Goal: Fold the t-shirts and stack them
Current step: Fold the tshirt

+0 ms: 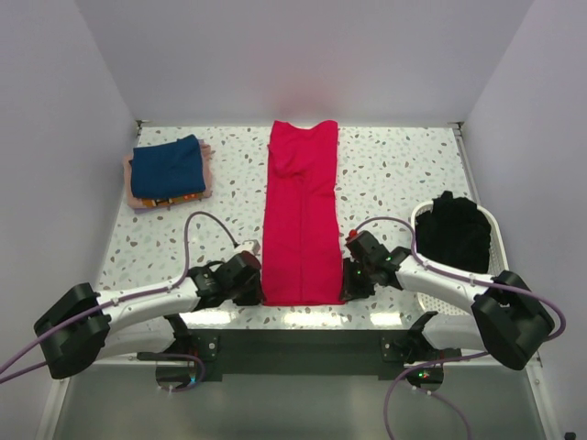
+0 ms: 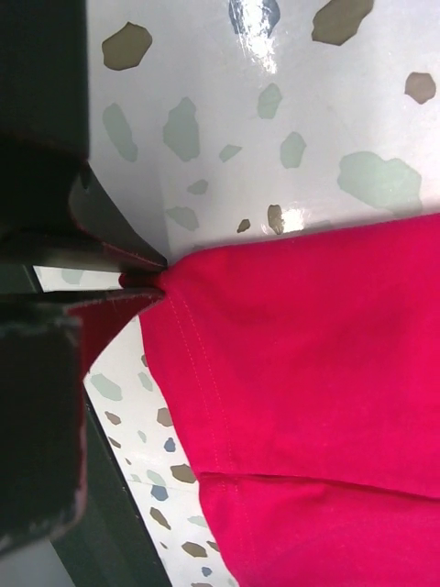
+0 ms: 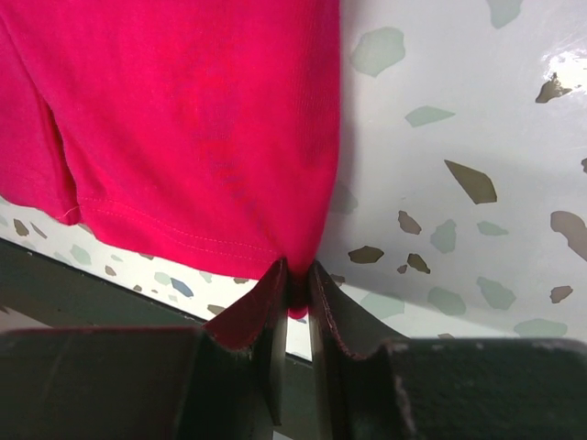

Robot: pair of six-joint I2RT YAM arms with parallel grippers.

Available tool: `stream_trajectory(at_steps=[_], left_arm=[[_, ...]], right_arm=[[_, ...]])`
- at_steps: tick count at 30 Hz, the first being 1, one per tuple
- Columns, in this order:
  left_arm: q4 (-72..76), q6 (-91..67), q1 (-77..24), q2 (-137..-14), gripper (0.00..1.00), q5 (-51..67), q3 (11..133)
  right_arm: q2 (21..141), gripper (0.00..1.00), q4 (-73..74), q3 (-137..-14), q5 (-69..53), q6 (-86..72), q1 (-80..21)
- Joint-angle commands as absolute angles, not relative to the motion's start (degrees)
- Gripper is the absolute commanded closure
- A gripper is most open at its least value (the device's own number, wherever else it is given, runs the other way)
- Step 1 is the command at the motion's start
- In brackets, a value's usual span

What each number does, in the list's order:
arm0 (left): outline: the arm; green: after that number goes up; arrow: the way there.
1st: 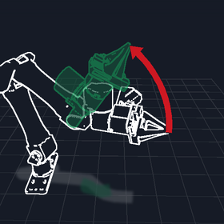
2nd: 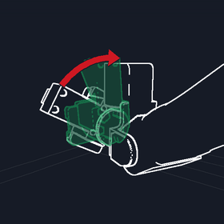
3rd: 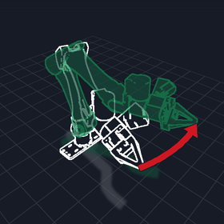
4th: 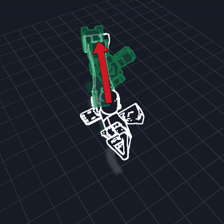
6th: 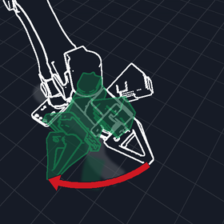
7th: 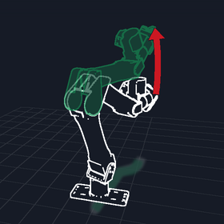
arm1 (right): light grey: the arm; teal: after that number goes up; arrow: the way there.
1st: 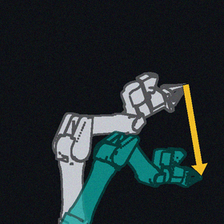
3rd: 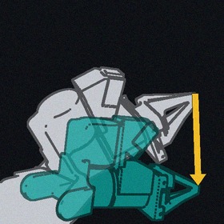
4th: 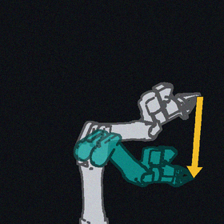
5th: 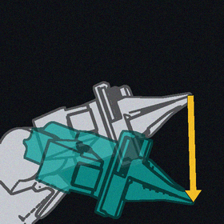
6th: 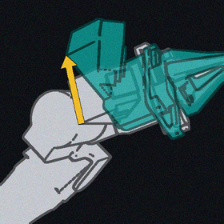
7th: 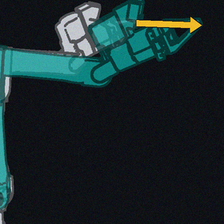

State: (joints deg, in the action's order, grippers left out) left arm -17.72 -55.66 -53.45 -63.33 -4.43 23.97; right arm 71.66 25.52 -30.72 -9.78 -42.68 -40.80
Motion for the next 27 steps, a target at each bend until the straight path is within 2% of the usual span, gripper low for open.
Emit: stream_trajectory(at_steps=[1, 5, 9, 18, 27], left_arm=[[-18.2, -56.3, -53.9, -64.5, 0.88, -6.7, 23.2], [-17.8, -56.3, -54.0, -64.5, 1.0, -6.5, 23.2], [-18.0, -55.8, -53.9, -64.2, 1.0, -6.7, 25.0], [-21.7, -50.6, -52.0, -69.2, 1.0, -10.5, 37.3], [-16.4, -39.7, -41.3, -77.2, 1.0, -8.1, 46.8]], right_arm=[[71.7, 0.83, 26.4, -30.6, -9.0, -41.9, -41.3], [71.8, 0.87, 27.7, -31.5, -8.9, -41.3, -41.2], [70.8, 1.0, 30.7, -34.3, -7.9, -40.3, -41.2], [71.8, 1.0, 36.6, -45.8, -2.9, -37.2, -41.1], [86.1, 1.0, 33.8, -61.5, 0.8, -30.2, -38.9]])
